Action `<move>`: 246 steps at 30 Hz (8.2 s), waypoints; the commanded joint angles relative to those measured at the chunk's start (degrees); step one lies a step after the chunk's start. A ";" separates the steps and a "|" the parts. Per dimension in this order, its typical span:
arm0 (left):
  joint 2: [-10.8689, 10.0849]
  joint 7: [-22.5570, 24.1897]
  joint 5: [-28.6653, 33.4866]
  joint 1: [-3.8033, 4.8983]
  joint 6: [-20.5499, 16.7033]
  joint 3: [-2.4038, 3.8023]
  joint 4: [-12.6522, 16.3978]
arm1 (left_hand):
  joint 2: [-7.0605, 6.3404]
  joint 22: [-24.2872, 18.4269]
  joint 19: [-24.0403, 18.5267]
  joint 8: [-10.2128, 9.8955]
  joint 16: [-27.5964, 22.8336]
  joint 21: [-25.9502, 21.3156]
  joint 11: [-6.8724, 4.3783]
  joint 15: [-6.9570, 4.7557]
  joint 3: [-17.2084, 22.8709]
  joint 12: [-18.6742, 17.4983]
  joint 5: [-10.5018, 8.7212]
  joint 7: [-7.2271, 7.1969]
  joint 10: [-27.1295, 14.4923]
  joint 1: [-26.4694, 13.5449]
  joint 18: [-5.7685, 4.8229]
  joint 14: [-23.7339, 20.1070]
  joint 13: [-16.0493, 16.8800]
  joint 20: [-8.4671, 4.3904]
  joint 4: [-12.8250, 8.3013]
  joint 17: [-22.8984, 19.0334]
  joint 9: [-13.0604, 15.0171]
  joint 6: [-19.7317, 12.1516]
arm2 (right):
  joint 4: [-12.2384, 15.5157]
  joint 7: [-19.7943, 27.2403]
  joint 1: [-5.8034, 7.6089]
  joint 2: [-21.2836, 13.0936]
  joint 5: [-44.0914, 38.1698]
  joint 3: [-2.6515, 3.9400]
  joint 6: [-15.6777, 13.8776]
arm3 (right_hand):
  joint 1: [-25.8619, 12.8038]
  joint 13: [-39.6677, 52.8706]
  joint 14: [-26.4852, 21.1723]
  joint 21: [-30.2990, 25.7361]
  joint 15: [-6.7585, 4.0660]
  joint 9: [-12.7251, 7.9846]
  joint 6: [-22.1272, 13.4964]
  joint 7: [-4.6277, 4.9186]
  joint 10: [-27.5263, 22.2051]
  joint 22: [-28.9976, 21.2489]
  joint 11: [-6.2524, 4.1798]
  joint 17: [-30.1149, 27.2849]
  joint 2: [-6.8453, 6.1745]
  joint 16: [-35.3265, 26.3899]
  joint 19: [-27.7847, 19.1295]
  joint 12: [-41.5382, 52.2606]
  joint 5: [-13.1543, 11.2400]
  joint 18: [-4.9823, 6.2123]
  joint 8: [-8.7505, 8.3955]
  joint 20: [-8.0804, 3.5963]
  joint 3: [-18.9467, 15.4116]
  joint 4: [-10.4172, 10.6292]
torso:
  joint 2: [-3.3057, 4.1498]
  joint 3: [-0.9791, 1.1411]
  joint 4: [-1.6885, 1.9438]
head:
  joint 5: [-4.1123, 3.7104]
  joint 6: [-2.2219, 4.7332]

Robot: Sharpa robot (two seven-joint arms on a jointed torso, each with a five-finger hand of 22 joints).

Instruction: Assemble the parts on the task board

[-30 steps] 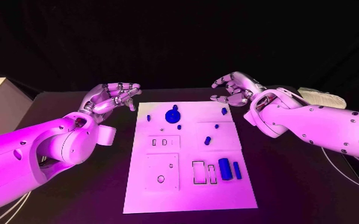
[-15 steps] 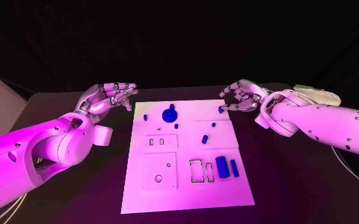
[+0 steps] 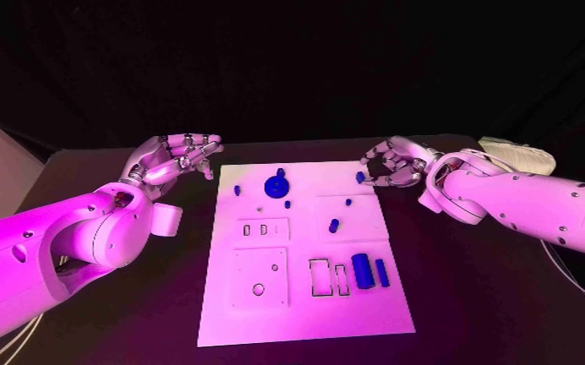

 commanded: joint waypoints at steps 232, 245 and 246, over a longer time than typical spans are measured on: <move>3.48 -36.60 -30.24 0.48 16.46 -0.32 -3.87 | 1.04 36.25 29.55 28.99 35.89 24.92 -6.56 -5.73 -2.64 53.56 -0.18 -5.87 -1.85 -10.90 -6.62 28.17 28.26 -5.45 7.83 51.15 15.77 -1.94 | 21.51 -6.71 -2.11 8.49 8.18 -0.06 -18.87 | -0.81 10.86 5.08 -0.71 0.09 -1.26 1.75 -0.17 1.37 14.19 0.03 11.48 3.35 -0.48 5.49 -3.70 4.70 -0.54 2.62 0.19 -4.51 3.16 | -2.46 0.24 -1.37 | 4.12 -4.80; 7.76 -49.70 -37.67 2.96 22.67 -0.33 -4.73 | 1.77 36.16 29.63 32.02 35.61 24.75 -6.93 -6.10 -5.07 53.80 -0.24 -6.32 -1.80 -15.46 -6.63 28.12 28.73 -5.90 8.15 50.99 21.48 -3.61 | 17.50 -5.79 2.05 5.10 20.17 0.12 -17.22 | -1.07 10.80 5.12 -0.67 0.02 -1.24 1.72 -0.19 1.31 14.23 -0.01 11.60 3.44 -0.44 5.52 -3.74 5.96 -0.55 2.85 0.12 -3.88 3.24 | -3.34 0.44 -1.35 | 4.45 -5.55; 8.16 -50.37 -38.14 3.15 22.91 -0.34 -4.86 | 1.85 36.18 29.65 32.07 35.55 24.74 -6.92 -6.10 -5.47 53.80 -0.25 -6.31 -1.86 -16.05 -6.63 28.07 28.76 -5.90 8.17 50.88 21.83 -3.82 | 17.22 -5.88 2.18 5.05 20.37 0.12 -17.11 | -1.07 10.80 5.12 -0.67 0.02 -1.24 1.72 -0.19 1.31 14.23 -0.01 11.60 3.44 -0.44 5.52 -3.74 5.96 -0.55 2.85 0.12 -3.88 3.24 | -3.35 0.47 -1.37 | 4.55 -5.59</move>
